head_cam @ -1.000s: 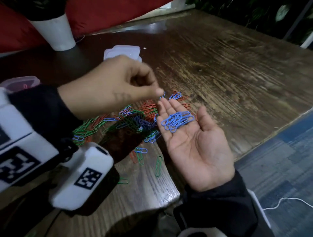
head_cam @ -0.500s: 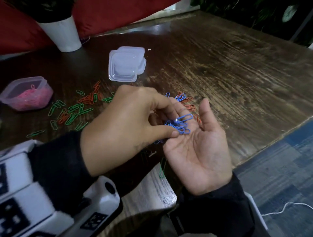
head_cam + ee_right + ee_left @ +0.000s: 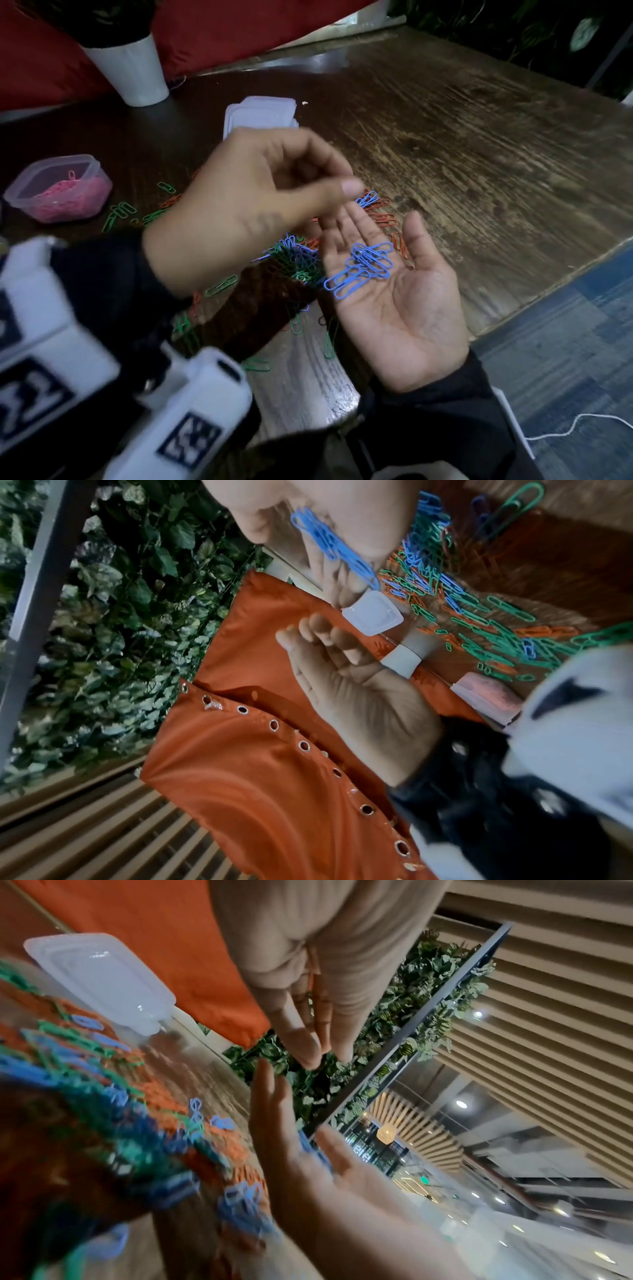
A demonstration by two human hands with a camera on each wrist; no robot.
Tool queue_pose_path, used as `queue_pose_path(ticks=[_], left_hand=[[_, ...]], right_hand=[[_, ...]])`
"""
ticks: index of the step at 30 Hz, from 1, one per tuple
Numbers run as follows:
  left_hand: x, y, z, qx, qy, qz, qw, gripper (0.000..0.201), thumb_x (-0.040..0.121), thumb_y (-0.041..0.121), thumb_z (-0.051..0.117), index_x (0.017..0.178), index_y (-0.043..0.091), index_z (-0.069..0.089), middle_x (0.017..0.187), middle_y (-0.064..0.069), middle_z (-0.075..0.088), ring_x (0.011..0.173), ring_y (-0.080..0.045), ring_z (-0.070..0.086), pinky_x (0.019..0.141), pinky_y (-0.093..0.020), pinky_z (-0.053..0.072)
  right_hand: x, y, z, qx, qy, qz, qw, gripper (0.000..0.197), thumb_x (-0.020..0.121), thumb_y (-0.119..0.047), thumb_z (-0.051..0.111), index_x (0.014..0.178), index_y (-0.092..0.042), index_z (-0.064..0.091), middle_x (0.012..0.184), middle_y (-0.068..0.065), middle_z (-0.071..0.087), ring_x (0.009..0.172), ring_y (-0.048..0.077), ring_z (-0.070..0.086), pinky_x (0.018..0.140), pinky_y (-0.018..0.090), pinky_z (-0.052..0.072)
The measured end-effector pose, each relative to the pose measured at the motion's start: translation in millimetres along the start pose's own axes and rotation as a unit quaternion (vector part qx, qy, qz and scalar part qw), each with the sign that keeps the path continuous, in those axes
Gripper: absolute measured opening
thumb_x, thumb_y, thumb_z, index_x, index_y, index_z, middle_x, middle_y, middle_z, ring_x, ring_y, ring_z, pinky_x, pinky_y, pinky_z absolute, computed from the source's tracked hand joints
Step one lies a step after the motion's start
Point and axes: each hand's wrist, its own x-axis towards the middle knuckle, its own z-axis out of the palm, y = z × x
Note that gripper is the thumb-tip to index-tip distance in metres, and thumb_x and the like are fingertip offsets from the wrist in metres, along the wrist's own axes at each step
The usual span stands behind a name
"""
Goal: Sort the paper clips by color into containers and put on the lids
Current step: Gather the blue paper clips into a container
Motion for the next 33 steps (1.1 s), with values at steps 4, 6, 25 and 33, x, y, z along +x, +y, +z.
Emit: queue_pose_path(ticks=[4, 6, 25, 33], left_hand=[[48.7, -16.9, -8.7, 0.151, -0.022, -0.038, 0.987, 0.002, 0.084, 0.013, 0.065, 0.083, 0.012, 0.066, 0.057, 0.007, 0.058, 0.045, 0.002, 0.048, 0.042, -0.006, 0.035], [69.4, -33.1, -5.0, 0.255, -0.064, -0.044, 0.964, 0.008, 0.082, 0.013, 0.068, 0.088, 0.009, 0.071, 0.053, 0.011, 0.059, 0.051, 0.003, 0.050, 0.046, -0.006, 0.033], [91.7, -53.5, 14.0, 0.322, -0.070, -0.112, 0.938, 0.023, 0.074, 0.030, 0.076, 0.062, 0.020, 0.059, 0.040, 0.011, 0.050, 0.038, 0.001, 0.043, 0.041, -0.009, 0.030], [90.9, -49.6, 27.4, 0.386, -0.130, -0.124, 0.905, 0.012, 0.076, 0.023, 0.076, 0.083, 0.015, 0.069, 0.078, -0.007, 0.064, 0.051, -0.005, 0.046, 0.052, -0.018, 0.041]], right_hand=[[-1.7, -16.5, -4.3, 0.034, 0.058, -0.032, 0.997, 0.036, 0.089, -0.033, 0.042, 0.084, -0.003, 0.061, 0.073, 0.007, 0.066, 0.061, 0.014, 0.062, 0.052, 0.018, 0.052], [-2.3, -25.7, -7.5, 0.015, 0.082, -0.038, 0.996, 0.036, 0.089, -0.032, 0.041, 0.061, -0.012, 0.050, 0.049, -0.003, 0.045, 0.039, 0.006, 0.042, 0.033, 0.011, 0.028], [0.9, -42.8, -16.9, 0.040, 0.092, -0.071, 0.992, 0.036, 0.094, -0.032, 0.036, 0.066, -0.011, 0.047, 0.053, -0.002, 0.039, 0.037, 0.007, 0.039, 0.032, 0.013, 0.032], [-0.7, -38.1, -13.2, 0.029, 0.096, -0.076, 0.992, 0.037, 0.093, -0.031, 0.037, 0.064, -0.010, 0.048, 0.051, -0.001, 0.039, 0.036, 0.007, 0.039, 0.031, 0.013, 0.032]])
